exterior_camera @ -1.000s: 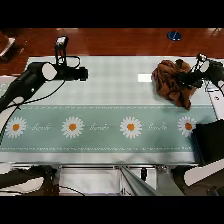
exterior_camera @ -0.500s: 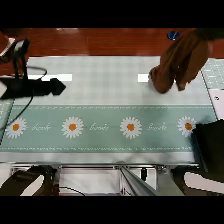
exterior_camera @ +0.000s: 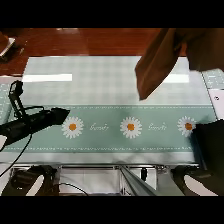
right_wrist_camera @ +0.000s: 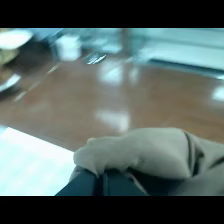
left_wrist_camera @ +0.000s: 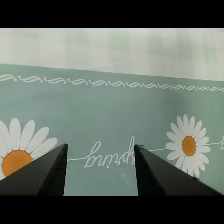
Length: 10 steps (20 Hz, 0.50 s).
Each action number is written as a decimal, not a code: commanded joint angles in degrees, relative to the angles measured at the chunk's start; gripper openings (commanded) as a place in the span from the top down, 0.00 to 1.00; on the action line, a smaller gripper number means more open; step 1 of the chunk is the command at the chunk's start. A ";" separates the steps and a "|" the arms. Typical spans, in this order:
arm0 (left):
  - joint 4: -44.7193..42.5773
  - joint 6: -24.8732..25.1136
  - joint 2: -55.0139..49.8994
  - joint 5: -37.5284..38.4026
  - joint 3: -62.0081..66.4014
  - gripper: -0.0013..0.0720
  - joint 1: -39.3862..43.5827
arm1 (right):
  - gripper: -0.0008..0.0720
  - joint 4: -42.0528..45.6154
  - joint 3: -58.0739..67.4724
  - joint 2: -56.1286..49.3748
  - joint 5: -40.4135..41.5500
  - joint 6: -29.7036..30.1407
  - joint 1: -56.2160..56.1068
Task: Fold the shirts.
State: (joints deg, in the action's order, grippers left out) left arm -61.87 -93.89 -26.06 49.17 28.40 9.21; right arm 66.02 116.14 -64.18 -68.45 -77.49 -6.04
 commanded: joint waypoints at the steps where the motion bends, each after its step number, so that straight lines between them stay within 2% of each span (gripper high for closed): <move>1: 1.07 -0.11 0.96 -0.74 -1.31 0.29 0.04 | 0.96 -0.15 -3.37 2.51 -11.89 0.66 -7.54; 4: 1.05 -0.07 0.96 -0.76 -1.31 0.29 0.04 | 0.96 -0.15 -15.04 2.43 -10.91 0.00 -17.42; 8: 1.05 -0.07 0.96 -0.74 -1.31 0.29 0.04 | 0.96 -0.59 -38.18 1.84 3.72 -4.94 -27.30; 10: 1.05 -0.07 0.94 -0.74 -1.31 0.29 0.04 | 0.96 -5.79 -46.84 -1.07 10.84 -6.54 -30.21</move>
State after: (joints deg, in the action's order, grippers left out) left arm -60.86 -94.02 -25.17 48.40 27.14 9.21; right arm 64.82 82.21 -63.13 -67.66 -80.95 -30.72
